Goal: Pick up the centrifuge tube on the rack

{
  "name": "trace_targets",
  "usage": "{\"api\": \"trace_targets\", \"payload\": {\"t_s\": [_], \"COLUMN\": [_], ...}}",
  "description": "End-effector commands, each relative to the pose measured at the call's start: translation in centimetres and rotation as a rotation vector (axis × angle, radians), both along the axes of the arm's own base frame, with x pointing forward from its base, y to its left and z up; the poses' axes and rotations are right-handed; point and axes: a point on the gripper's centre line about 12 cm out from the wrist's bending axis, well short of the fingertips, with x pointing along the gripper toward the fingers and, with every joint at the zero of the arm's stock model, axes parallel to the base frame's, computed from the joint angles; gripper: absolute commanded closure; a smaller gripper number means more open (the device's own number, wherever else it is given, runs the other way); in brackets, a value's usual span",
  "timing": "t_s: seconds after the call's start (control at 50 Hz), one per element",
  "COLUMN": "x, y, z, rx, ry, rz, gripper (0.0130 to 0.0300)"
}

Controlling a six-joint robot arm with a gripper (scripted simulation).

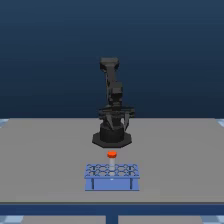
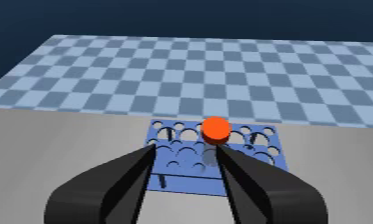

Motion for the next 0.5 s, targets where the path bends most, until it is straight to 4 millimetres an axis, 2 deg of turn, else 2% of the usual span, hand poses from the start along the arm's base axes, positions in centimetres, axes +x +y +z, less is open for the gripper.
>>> {"api": "trace_targets", "payload": {"t_s": [0.02, 0.5], "x": [0.1, 1.9], "y": [0.0, -0.4], "z": [0.0, -0.4], "rx": [0.0, -0.005], "ry": [0.002, 0.033], "rz": [-0.001, -0.018], "gripper": [0.013, 0.013]}}
